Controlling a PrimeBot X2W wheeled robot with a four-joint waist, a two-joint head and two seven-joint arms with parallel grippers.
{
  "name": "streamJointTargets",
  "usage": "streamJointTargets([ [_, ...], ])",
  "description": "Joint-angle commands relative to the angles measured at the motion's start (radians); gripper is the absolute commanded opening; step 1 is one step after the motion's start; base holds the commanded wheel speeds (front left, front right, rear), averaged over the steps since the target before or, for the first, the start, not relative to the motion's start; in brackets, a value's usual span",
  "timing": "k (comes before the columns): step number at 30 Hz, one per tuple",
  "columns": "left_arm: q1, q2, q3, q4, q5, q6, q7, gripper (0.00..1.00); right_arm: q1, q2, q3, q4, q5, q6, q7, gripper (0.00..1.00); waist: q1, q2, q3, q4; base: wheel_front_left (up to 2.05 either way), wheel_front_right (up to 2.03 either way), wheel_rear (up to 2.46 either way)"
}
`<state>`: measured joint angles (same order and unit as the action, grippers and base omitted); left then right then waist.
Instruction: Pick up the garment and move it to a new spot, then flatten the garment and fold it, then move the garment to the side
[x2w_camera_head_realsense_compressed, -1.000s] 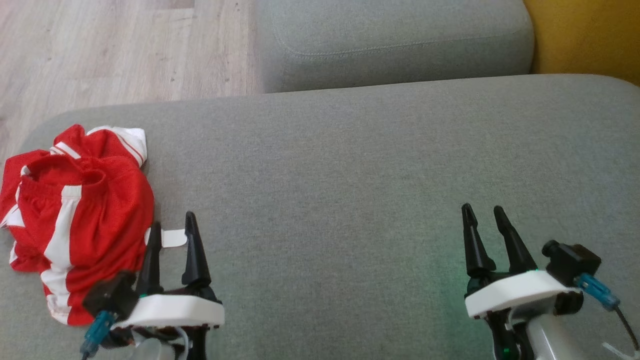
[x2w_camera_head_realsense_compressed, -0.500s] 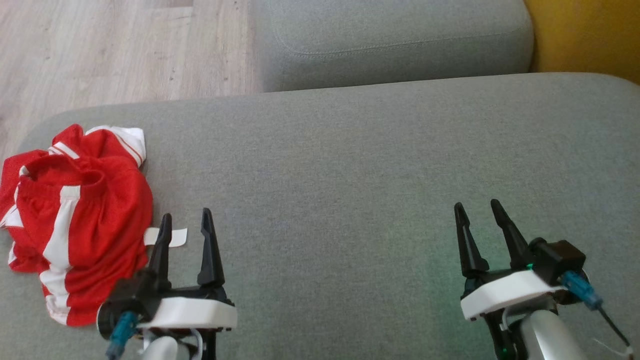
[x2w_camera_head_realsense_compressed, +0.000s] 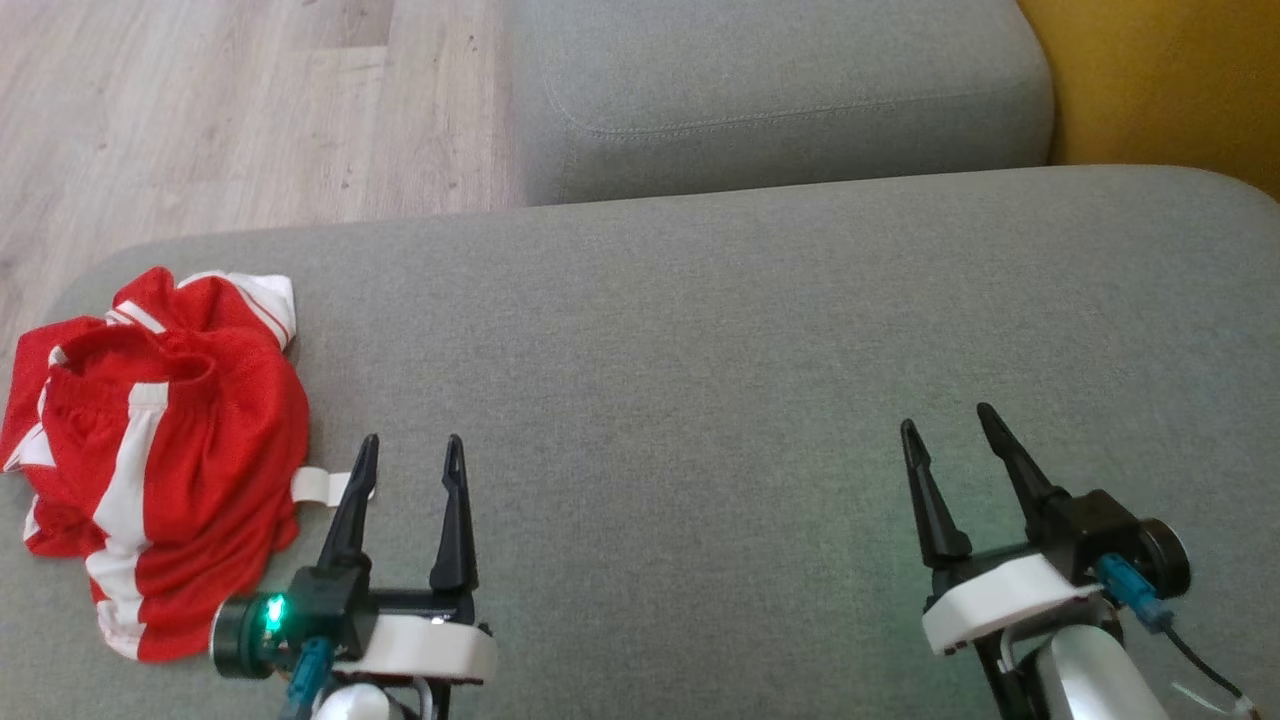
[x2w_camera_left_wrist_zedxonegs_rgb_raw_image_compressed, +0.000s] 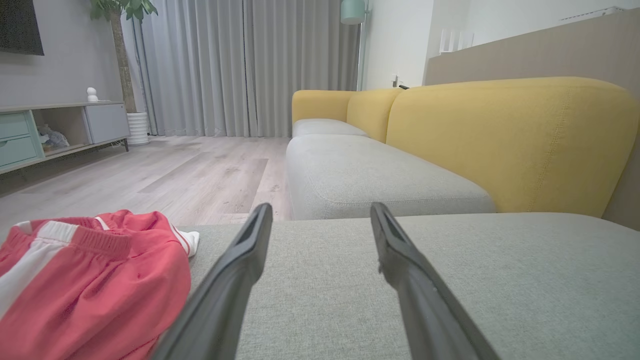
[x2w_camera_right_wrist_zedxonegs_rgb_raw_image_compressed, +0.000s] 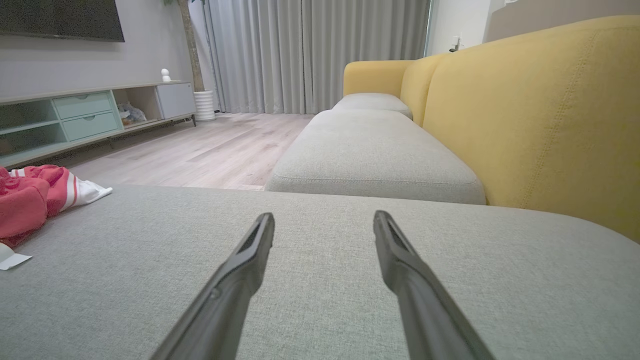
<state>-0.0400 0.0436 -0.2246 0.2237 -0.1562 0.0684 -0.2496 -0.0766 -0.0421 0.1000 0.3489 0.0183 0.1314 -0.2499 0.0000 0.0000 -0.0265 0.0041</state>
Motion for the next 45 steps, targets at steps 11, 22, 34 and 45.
streamJointTargets([
  [11,-0.061,0.007,0.053,0.035,-0.002,0.01,-0.012,1.0,-0.044,-0.008,-0.012,-0.007,-0.015,-0.001,-0.012,1.0,0.0,0.0,0.001,0.0,0.0,0.0,0.0],
  [22,-0.07,0.007,0.054,0.052,0.008,0.03,-0.012,1.0,-0.041,-0.008,-0.014,-0.005,-0.011,-0.001,-0.012,1.0,0.0,0.0,0.006,0.032,0.0,0.0,0.0],
  [34,-0.075,0.007,0.052,0.058,-0.003,0.05,-0.012,1.0,-0.036,-0.008,-0.015,-0.006,-0.007,-0.001,-0.012,1.0,0.0,0.0,0.01,0.249,0.0,0.0,0.0],
  [45,-0.081,0.007,0.106,0.027,0.008,0.076,-0.012,1.0,-0.061,-0.008,-0.035,-0.017,-0.022,-0.001,-0.012,1.0,0.0,0.0,0.048,0.437,0.0,0.0,0.0],
])
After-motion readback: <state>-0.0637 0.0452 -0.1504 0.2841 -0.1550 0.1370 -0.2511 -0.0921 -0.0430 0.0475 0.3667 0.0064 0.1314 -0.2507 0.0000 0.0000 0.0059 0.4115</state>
